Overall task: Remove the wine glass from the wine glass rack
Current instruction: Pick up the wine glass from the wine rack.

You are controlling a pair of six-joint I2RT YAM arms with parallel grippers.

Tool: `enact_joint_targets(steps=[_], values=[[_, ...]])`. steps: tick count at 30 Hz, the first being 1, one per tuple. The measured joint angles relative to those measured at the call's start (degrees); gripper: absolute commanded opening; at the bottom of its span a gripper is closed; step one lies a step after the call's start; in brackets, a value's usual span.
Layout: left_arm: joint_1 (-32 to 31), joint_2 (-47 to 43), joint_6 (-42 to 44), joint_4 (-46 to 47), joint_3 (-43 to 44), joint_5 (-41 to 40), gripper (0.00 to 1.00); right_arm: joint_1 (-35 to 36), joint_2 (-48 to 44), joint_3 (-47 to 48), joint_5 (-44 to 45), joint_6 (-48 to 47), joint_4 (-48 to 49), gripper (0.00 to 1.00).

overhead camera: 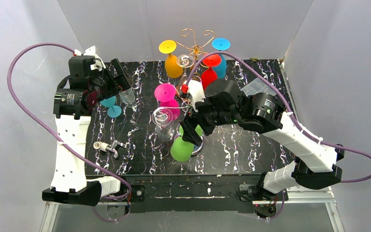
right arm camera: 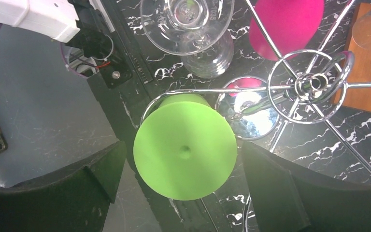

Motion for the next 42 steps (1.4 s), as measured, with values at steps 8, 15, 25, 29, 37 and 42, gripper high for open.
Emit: enact_joint_targets(steps=[8,15,25,29,37,42], values=[[0.00,0.00,0.02,-0.02,-0.50,0.42,0.94,0.39,0.11,0.00,2.75,-0.02,-0.76,0.98],[0.00,0.00,0.11,0.00,-0.50,0.52,0.94,0.74,0.24,-0.02,2.93,-0.02,-0.72,0.98],[0.00,0.00,0.17,0.11,-1.27,0.57,0.94,1.11,0.61,-0.37,3.15,-0.02,-0.76,0.98],[0.00,0.00,0.17,0.22,-1.27,0.59,0.94,1.11,0.61,-0.37,4.17,-0.02,-0.79,0.98],[0.00,0.00,0.17,0.22,-1.27,0.79,0.94,1.11,0.72,-0.37,4.50,-0.02,-0.79,0.93],[0.00,0.00,0.20,0.24,-1.27,0.79,0.94,1.29,1.01,-0.37,4.26,-0.04,-0.74,0.78]])
